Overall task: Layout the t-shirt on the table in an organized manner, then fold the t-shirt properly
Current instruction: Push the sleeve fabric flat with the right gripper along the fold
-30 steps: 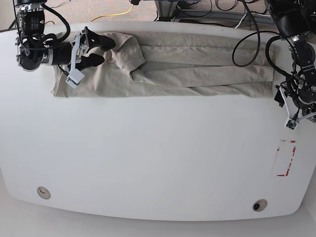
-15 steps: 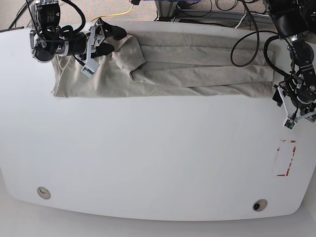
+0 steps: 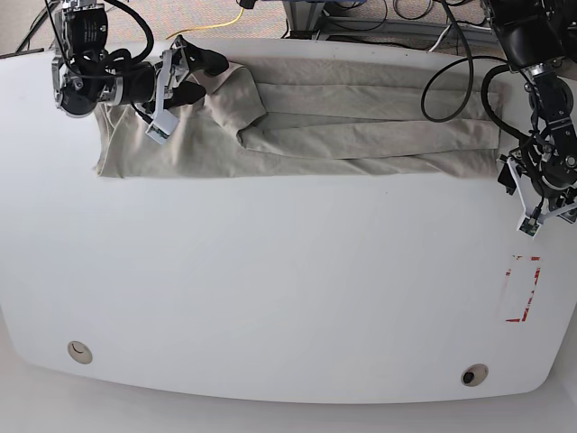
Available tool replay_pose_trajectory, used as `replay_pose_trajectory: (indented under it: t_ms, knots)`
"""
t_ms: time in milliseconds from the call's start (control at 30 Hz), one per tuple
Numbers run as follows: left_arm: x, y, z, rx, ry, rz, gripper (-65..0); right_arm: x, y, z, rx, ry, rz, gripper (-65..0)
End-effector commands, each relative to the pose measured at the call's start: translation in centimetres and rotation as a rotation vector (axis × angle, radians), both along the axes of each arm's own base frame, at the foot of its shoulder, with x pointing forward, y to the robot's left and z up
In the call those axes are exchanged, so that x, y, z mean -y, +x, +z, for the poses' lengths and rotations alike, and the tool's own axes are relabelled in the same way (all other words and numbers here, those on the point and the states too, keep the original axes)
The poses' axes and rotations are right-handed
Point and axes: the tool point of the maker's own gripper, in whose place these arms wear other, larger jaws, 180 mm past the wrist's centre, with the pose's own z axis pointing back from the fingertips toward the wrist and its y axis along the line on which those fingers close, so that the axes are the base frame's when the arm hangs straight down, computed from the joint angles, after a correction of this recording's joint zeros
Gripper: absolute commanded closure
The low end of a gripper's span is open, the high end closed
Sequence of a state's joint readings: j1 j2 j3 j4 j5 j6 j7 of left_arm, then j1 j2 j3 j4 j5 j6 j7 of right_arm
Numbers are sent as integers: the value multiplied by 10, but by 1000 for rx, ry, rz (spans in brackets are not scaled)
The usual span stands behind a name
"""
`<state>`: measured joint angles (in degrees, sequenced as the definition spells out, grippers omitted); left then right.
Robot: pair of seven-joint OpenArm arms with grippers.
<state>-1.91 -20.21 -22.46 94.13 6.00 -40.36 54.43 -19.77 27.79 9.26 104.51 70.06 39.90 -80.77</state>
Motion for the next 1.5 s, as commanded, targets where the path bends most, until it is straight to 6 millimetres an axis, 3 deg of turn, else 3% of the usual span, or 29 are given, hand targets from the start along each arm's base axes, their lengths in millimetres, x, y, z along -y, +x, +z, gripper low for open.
replay_pose_trajectory:
  t_ms: [0, 300, 867, 1100, 1467]
  knots:
    - [-6, 8, 17, 46, 22, -1, -469, 6, 7, 4, 34, -25, 1, -453]
    - [-6, 8, 16, 44, 21, 0, -469, 19, 6, -9, 30, -129, 8, -453]
    - [-6, 8, 16, 44, 21, 0, -469, 11, -9, -14, -4, -111, 16, -453]
    - [-6, 8, 16, 43, 21, 0, -469, -17, -23, -11, -41, -15, 80, -453]
    - [-6, 8, 15, 42, 20, 1, -469, -44, -52, 17, -122, 170, 221, -453]
